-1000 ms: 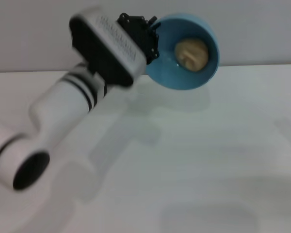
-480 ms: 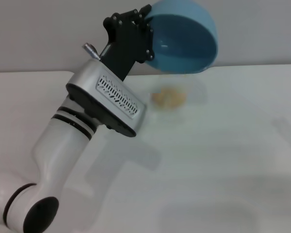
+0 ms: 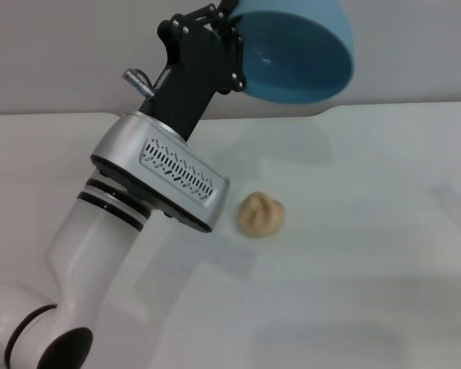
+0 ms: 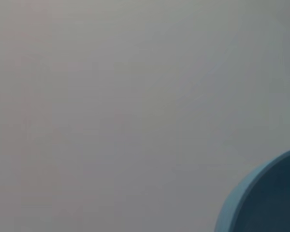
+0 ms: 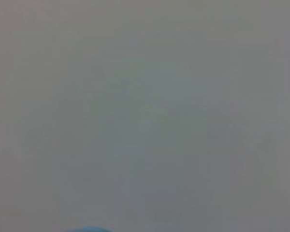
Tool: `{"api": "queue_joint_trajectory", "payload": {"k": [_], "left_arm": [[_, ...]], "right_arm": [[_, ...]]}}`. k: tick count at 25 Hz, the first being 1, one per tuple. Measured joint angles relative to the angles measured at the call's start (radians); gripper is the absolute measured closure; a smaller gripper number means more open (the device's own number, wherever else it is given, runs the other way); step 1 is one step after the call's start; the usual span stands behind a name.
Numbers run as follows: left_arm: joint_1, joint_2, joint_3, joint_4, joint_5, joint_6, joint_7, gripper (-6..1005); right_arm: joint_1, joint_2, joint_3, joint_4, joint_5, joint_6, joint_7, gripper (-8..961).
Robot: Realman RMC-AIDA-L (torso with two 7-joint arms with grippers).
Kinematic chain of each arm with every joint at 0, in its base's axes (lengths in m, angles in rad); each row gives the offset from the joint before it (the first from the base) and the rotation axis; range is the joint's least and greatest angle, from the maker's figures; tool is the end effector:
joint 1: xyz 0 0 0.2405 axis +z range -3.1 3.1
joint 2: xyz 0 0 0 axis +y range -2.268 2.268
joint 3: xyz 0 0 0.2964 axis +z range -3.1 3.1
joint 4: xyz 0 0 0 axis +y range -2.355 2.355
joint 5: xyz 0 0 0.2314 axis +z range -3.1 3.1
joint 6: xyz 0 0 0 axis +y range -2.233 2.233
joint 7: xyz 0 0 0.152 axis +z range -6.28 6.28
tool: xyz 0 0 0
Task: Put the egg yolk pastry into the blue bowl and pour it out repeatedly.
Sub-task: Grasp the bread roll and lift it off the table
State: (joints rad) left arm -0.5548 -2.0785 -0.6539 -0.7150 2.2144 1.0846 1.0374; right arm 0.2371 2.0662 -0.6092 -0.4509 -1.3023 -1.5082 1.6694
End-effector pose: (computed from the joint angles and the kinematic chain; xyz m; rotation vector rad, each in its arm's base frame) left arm -0.1645 0.3878 -0.1115 -1.6372 0.4966 -0.4786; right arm 0.3916 0.3012 0.0331 -1.6993 1.3099 1.4679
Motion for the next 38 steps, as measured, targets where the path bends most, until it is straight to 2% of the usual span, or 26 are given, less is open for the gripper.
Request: {"api": "queue_joint_trajectory", "payload": {"k": [3,6,7,8,9,12,15,19,22,23,24,26,27,30,35,38], "left_arm": [[-0.003,0.000,-0.021,-0.014,-0.019,-0.043,0.000,999],[-0.006,0.001,-0.094,-0.055,-0.081,-0.189,0.001,999],[-0.006,0.003,-0.192,-0.094,-0.144,-0.358,0.002,999],[-0.006,0.003,-0.192,-0.094,-0.144,-0.358,0.002,999],[-0.006,0.005,-0.246,-0.112,-0.174,-0.443,0.002,999],[-0.015,0.008,-0.436,-0.138,-0.255,-0.714,0.002,999],[-0.049,0.011,-0.664,-0.119,-0.280,-0.995,-0.003,998],[-0.075,0.015,-0.886,-0.082,-0.282,-1.215,-0.012,998],[-0.093,0.022,-1.025,-0.064,-0.253,-1.378,-0.022,998],[-0.093,0.022,-1.025,-0.064,-0.253,-1.378,-0.022,998],[-0.135,0.032,-1.183,-0.027,-0.144,-1.550,-0.090,998],[-0.159,0.038,-1.268,-0.016,-0.041,-1.641,-0.163,997],[-0.159,0.038,-1.268,-0.016,-0.041,-1.641,-0.163,997],[-0.184,0.045,-1.359,-0.084,0.274,-1.859,-0.383,997],[-0.172,0.046,-1.365,-0.189,0.341,-2.039,-0.449,997],[-0.168,0.041,-1.365,-0.255,0.385,-2.155,-0.490,996]], "right_arm": [[0.003,0.000,0.000,0.000,0.000,0.000,-0.002,349],[0.011,-0.002,-0.001,0.000,-0.005,0.004,-0.002,349],[0.016,-0.003,-0.002,0.000,-0.009,0.010,-0.002,349],[0.016,-0.003,-0.002,0.000,-0.009,0.010,-0.002,349],[0.019,-0.003,-0.002,-0.001,-0.012,0.012,-0.003,349],[0.036,-0.007,-0.003,-0.006,-0.050,0.023,-0.004,349],[0.064,-0.013,-0.003,-0.007,-0.116,0.054,-0.001,349],[0.107,-0.013,-0.003,-0.009,-0.213,0.101,0.001,349],[0.147,-0.017,-0.003,-0.009,-0.313,0.125,0.012,349],[0.160,-0.020,-0.003,-0.010,-0.348,0.133,0.024,349],[0.174,-0.022,-0.003,-0.010,-0.386,0.141,0.040,349],[0.199,-0.023,-0.003,-0.020,-0.460,0.160,0.072,349],[0.216,-0.022,-0.003,-0.032,-0.511,0.172,0.090,349],[0.261,-0.008,-0.004,-0.086,-0.642,0.212,0.144,349],[0.311,-0.003,-0.026,-0.132,-0.758,0.248,0.225,349],[0.330,-0.002,-0.111,-0.187,-0.812,0.286,0.296,350]]}}
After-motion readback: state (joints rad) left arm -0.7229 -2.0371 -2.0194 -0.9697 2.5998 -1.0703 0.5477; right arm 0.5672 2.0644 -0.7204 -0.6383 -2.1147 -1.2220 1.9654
